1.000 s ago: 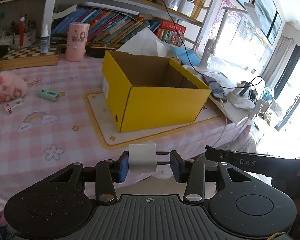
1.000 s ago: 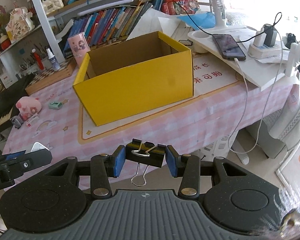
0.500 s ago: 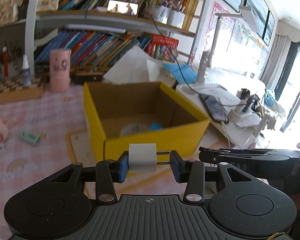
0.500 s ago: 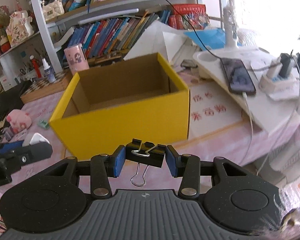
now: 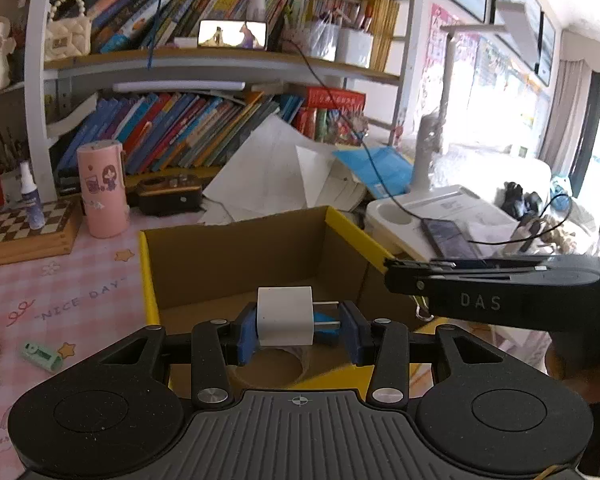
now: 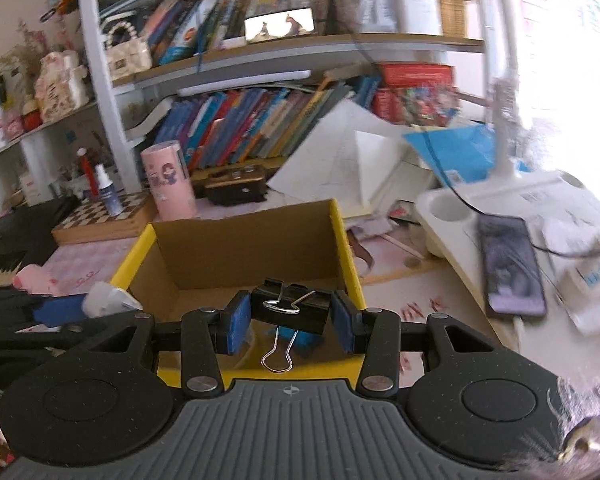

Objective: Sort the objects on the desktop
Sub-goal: 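Lower the cube into the yellow box and open the left gripper while the right gripper releases the clip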

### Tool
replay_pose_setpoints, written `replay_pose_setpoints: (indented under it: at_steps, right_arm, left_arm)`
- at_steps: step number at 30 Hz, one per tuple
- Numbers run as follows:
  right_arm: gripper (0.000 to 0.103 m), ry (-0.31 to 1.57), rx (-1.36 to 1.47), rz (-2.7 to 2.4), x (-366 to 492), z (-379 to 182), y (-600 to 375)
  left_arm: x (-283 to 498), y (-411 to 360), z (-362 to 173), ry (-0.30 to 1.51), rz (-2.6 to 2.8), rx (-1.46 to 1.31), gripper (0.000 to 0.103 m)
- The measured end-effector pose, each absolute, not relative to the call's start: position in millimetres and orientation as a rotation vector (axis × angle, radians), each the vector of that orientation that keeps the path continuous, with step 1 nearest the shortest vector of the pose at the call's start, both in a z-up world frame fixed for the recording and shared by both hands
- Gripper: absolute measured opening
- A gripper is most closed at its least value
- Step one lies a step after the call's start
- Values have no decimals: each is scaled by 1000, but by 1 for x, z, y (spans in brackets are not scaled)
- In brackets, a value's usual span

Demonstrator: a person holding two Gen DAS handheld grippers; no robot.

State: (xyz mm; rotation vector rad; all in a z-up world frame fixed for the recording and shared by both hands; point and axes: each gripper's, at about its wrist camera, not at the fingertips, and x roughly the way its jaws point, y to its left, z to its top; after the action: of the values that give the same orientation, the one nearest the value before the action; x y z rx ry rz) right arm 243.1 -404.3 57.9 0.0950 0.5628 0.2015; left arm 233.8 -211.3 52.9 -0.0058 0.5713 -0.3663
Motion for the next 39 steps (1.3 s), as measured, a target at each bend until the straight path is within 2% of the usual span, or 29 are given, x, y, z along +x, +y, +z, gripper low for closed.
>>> replay_pose_setpoints:
  at_steps: [17,27,32,34,35,39]
  right_arm:
    - [41,794,-153,378,348,21,-364]
    - [41,918,-219,407,374,5,-346]
    - [41,914,-224,412,371,5,-346]
    - [44,903,-223,414,370,7,-346]
    - [51,893,-219,418,368,8,-346]
    - [56,846,-205,407,361,17,-349]
  left_arm:
    - [299,-224,1,841,-325,-50,43]
    - [307,-220,-3,903,-353,-117,45]
    - [305,-221,-2,893,-344,-102,48]
    - [302,-222,0,875,-326,-83,50]
    - [301,-222,2,864,-323,-76,51]
    - [293,-219,11,831,-313,-64,56]
